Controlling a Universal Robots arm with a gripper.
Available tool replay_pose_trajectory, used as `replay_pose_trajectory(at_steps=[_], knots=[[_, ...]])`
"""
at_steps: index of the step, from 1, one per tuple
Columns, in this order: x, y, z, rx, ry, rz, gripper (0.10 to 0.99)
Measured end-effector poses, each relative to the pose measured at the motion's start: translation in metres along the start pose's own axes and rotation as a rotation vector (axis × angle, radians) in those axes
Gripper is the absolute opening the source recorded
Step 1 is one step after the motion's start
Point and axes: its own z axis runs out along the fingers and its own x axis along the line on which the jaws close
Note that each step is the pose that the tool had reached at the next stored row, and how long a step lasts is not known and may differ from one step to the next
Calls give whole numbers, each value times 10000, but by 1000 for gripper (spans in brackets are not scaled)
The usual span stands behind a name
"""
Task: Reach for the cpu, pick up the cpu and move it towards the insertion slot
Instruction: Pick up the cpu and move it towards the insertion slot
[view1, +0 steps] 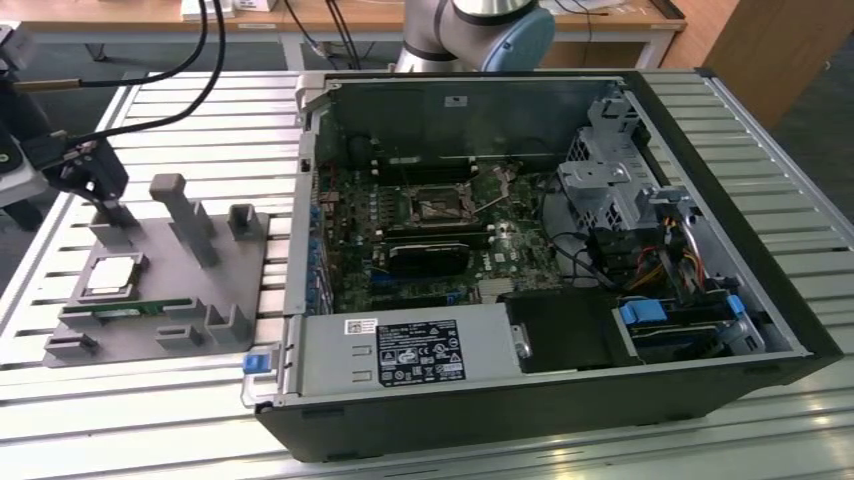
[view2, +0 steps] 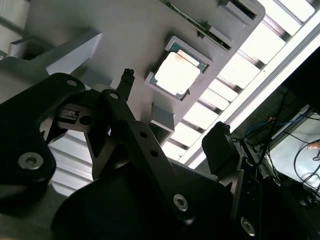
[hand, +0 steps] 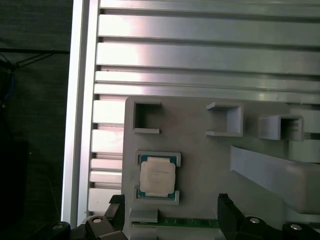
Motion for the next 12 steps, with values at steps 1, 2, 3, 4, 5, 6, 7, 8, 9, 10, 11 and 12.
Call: replay_pose_trajectory(at_steps=[1,2,3,4,5,6,7,8,9,10,11,12], knots=[[0,0,8,0,2,1,824],[0,-1,16,0,6,0,824],[0,-1,24,0,10,0,824],[0,-1,31,0,14,1,824],[0,-1,40,0,17,0,824],[0,-2,48,-1,19,1,824],[-1,-2,56,-1,21,1,824],[-1,-2,63,-1,23,1,824],[-1,-3,71,0,25,0,824],[-1,-3,78,0,26,0,824],[-1,-3,86,0,28,1,824],[-1,-4,93,-1,30,1,824]])
